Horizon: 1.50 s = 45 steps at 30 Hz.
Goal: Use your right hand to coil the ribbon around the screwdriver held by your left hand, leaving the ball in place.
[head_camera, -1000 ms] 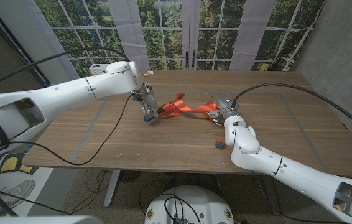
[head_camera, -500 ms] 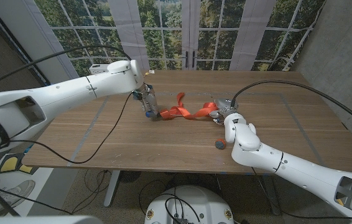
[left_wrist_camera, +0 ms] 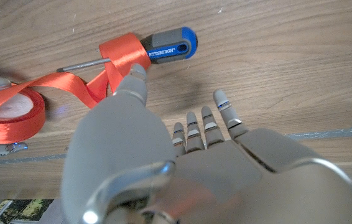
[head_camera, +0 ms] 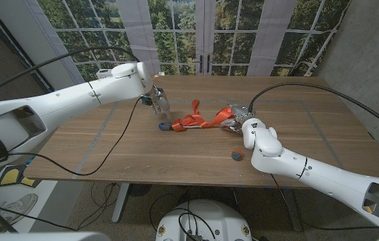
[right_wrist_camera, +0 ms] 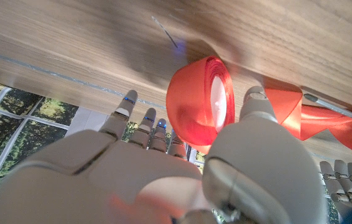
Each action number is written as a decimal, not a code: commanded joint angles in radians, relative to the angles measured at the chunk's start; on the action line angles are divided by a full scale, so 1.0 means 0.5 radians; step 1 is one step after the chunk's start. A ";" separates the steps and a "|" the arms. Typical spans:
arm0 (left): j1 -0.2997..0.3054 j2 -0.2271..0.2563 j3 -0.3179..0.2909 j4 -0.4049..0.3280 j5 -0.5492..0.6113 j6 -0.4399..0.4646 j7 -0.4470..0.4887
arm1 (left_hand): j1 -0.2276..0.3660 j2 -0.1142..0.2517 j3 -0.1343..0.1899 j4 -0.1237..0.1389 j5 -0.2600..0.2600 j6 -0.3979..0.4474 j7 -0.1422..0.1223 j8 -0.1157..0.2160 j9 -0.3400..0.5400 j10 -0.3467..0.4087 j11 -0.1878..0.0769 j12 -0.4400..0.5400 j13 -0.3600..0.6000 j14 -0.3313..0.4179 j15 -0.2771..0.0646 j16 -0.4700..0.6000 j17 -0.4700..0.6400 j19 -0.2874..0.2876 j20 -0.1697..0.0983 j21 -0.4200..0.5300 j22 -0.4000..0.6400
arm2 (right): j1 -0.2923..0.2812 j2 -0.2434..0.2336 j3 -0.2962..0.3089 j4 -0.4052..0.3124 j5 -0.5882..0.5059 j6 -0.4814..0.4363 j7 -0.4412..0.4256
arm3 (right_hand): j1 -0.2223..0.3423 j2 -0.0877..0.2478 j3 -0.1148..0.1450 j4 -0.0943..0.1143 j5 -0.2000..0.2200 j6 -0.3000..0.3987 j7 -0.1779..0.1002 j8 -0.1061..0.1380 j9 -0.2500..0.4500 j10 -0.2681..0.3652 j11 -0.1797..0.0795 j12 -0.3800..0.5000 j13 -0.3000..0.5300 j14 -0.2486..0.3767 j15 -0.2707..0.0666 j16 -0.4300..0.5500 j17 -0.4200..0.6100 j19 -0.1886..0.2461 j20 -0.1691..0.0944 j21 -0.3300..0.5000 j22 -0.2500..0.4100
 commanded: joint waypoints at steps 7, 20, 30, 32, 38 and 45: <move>0.482 0.108 -0.555 -0.222 -0.204 -0.241 0.528 | -0.119 0.014 -0.064 0.034 0.009 -0.194 -0.018 0.012 -0.055 -0.283 0.041 0.005 -0.092 -0.211 0.056 -0.005 -0.075 -0.123 -0.002 -0.096 0.010 | -0.065 -0.179 0.315 -0.141 0.442 0.396 0.075 | -0.120 -0.087 -0.127 0.035 0.061 -0.151 -0.023 -0.005 0.001 -0.138 0.035 -0.002 0.001 -0.225 0.071 -0.007 -0.052 -0.313 0.000 -0.018 0.003; 0.921 0.145 -0.969 -0.258 -0.397 -0.795 0.975 | -0.270 -0.095 -0.177 0.068 0.018 -0.267 -0.085 0.039 -0.074 -0.359 0.024 0.040 -0.168 -0.280 0.040 0.016 -0.138 -0.121 -0.027 -0.153 0.007 | -0.460 -0.146 0.855 0.081 1.179 1.356 -0.434 | -0.180 -0.122 -0.202 0.063 0.111 -0.148 0.016 0.030 0.000 -0.148 0.067 0.032 0.000 -0.278 0.116 0.031 -0.077 -0.384 0.049 0.012 0.002; 1.177 0.082 -1.204 0.022 -0.602 -1.616 1.080 | -0.517 -0.193 -0.319 0.161 0.053 -0.262 -0.209 0.036 -0.081 -0.407 -0.031 0.037 -0.255 -0.410 0.023 -0.002 -0.181 -0.214 -0.029 -0.271 0.002 | -0.541 -0.075 0.980 0.249 1.411 1.821 -0.569 | -0.257 -0.101 -0.241 0.110 0.131 -0.072 0.032 0.054 0.000 -0.110 0.104 0.050 -0.003 -0.245 0.140 0.056 -0.087 -0.352 0.055 0.034 0.000; 1.168 0.044 -1.227 0.167 -0.717 -1.836 0.939 | -0.543 -0.182 -0.329 0.176 0.064 -0.288 -0.220 0.030 -0.081 -0.452 -0.030 0.028 -0.274 -0.474 0.015 -0.012 -0.188 -0.240 -0.053 -0.298 0.002 | -0.559 -0.042 0.999 0.299 1.440 1.940 -0.614 | -0.277 -0.094 -0.248 0.122 0.133 -0.060 0.033 0.057 0.000 -0.105 0.103 0.051 -0.004 -0.242 0.140 0.058 -0.089 -0.341 0.044 0.039 0.000; 1.297 -0.018 -1.311 0.206 -0.745 -2.026 1.089 | -0.638 -0.139 -0.357 0.229 0.079 -0.338 -0.251 0.029 -0.083 -0.518 -0.039 0.032 -0.325 -0.568 -0.013 -0.002 -0.198 -0.311 -0.082 -0.370 0.004 | -0.567 0.042 1.050 0.429 1.629 2.191 -0.585 | -0.367 -0.042 -0.270 0.182 0.137 0.002 0.010 0.071 -0.001 -0.083 0.097 0.057 -0.011 -0.221 0.139 0.070 -0.099 -0.316 0.019 0.049 -0.001; 1.423 -0.089 -1.407 0.291 -0.836 -2.322 1.144 | -0.732 -0.103 -0.382 0.277 0.074 -0.198 -0.307 0.071 -0.086 -0.415 -0.068 0.080 -0.377 -0.470 -0.065 0.046 -0.208 -0.232 -0.104 -0.386 0.006 | -0.588 0.093 1.098 0.519 1.766 2.353 -0.566 | -0.513 0.181 -0.243 0.307 0.115 0.075 0.016 0.072 -0.005 -0.018 0.108 0.071 -0.023 -0.138 0.171 0.103 -0.117 -0.227 0.033 0.079 -0.002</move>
